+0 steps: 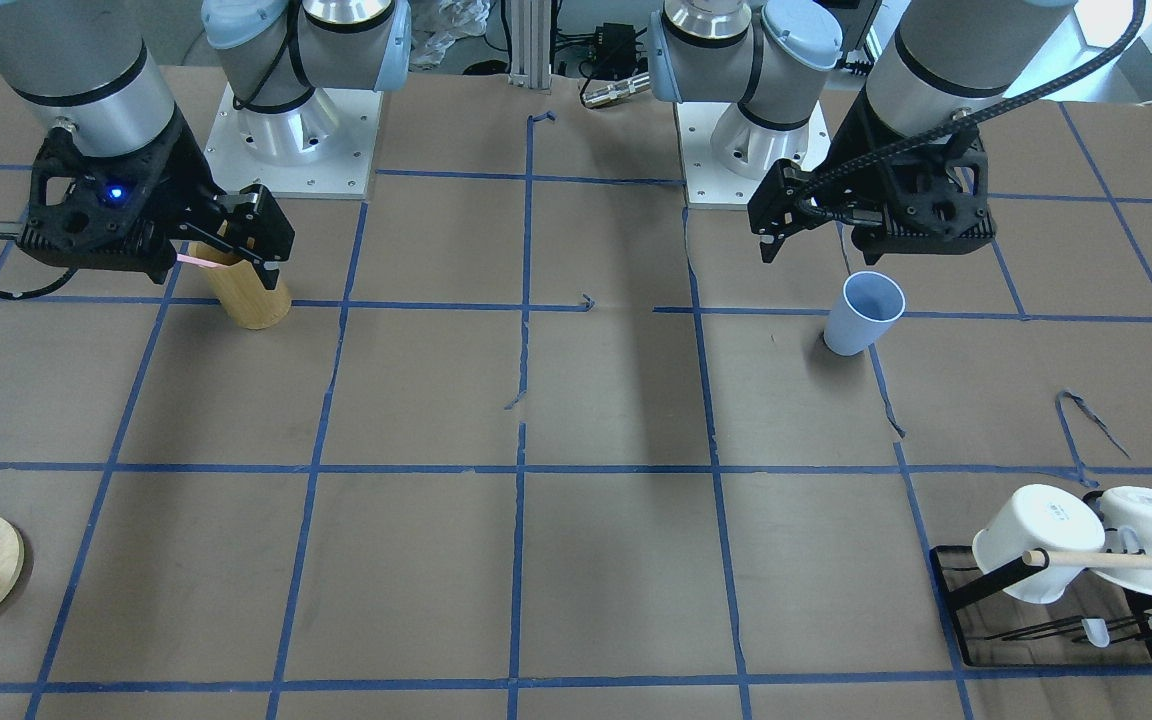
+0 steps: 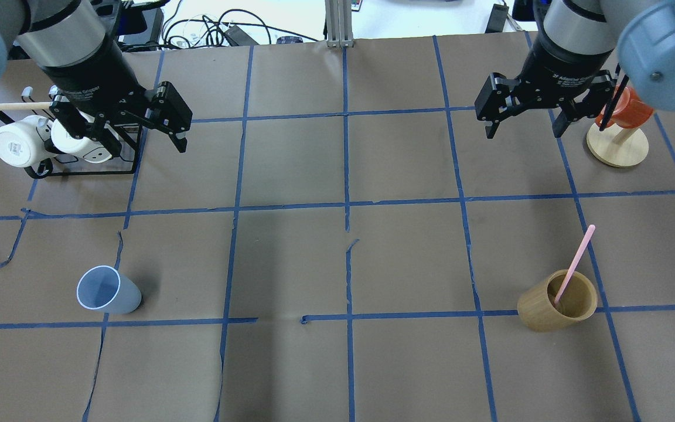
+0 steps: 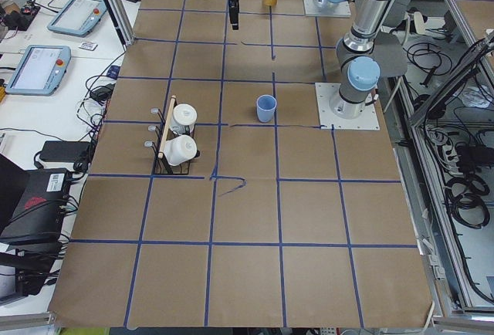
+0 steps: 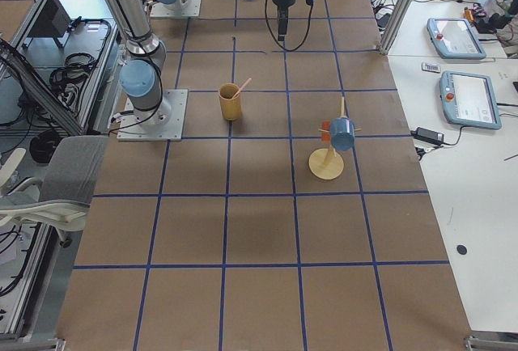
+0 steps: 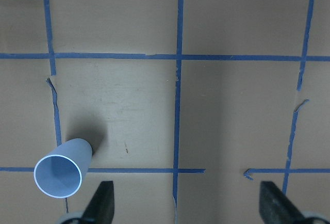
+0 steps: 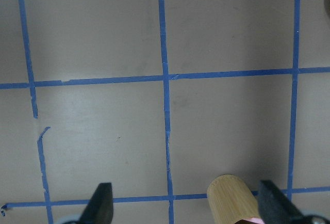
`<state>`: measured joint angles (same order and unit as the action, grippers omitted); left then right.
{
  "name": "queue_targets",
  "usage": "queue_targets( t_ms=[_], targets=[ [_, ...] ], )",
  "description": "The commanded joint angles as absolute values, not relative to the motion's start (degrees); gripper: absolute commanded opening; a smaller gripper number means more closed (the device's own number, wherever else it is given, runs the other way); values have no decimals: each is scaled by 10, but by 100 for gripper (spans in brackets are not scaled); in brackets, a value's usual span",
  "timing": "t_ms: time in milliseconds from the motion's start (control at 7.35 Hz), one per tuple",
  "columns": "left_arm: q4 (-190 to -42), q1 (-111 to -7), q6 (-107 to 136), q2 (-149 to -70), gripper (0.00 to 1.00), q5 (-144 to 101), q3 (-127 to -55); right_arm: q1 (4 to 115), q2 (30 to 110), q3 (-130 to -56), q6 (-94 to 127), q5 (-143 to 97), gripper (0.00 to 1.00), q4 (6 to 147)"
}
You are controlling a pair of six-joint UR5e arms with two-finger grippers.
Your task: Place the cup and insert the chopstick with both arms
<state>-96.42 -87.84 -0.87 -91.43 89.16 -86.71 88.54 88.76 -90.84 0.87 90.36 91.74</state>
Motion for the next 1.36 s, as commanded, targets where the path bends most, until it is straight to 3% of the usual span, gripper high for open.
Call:
queue_targets(
  t_ms=[0, 1224],
  targets=[
    [-960, -878, -9, -916, 100, 890, -867, 887, 899, -908, 8, 903, 100, 913],
    [-959, -878, -9, -915, 100, 889, -866, 888, 914, -909, -1, 924, 100, 906]
  ],
)
